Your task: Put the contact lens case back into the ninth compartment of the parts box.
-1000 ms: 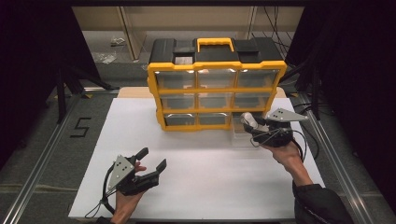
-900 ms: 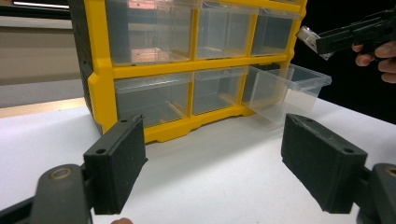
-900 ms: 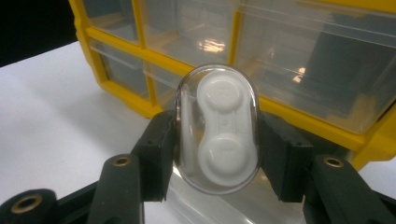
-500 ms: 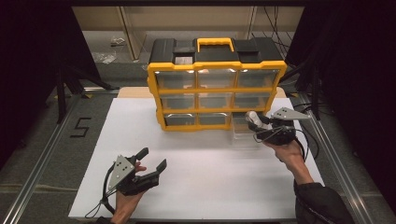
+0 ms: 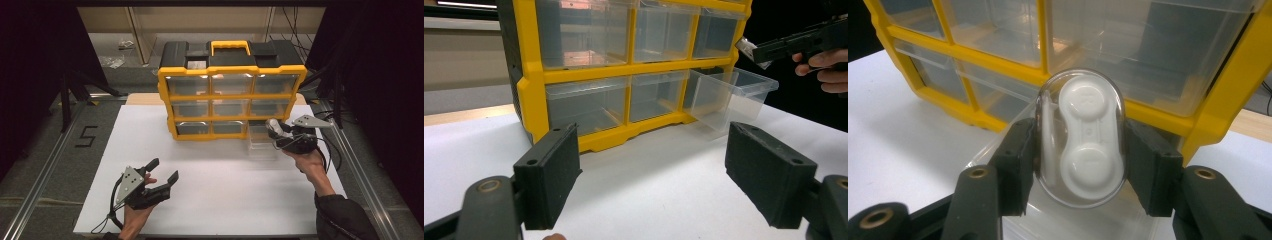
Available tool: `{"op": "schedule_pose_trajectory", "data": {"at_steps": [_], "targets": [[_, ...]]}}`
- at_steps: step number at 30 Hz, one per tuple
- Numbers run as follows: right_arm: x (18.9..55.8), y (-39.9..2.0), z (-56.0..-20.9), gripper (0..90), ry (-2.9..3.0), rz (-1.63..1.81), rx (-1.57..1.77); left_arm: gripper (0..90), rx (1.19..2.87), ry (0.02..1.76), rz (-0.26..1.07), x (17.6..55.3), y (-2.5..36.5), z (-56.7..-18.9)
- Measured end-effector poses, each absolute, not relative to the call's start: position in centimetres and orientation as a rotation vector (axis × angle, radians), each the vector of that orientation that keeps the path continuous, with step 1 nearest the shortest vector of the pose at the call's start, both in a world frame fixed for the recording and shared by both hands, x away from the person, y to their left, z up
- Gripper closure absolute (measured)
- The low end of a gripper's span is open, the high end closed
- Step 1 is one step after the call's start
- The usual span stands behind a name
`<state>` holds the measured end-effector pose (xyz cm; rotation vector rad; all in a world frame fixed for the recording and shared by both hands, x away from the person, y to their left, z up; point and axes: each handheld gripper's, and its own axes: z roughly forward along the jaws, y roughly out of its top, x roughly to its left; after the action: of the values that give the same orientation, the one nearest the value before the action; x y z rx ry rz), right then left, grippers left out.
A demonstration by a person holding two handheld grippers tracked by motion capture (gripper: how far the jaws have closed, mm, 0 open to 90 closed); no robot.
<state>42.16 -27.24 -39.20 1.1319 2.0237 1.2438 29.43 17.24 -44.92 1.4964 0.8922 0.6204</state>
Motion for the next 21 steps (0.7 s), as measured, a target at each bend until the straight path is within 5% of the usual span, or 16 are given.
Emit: {"op": "schedule_pose_trajectory", "data": {"at_steps": [13,21], "targets": [[42.7,-27.0,-40.2,48.6,2.04,1.221,1.186,21.3,1.502,0.892,0.619,29.5,17.2,-44.9],[42.7,-26.9,-39.7,38.4,2.02,1.274,1.215,21.3,1.5,0.894,0.618,29.4,17.2,-44.9]]}}
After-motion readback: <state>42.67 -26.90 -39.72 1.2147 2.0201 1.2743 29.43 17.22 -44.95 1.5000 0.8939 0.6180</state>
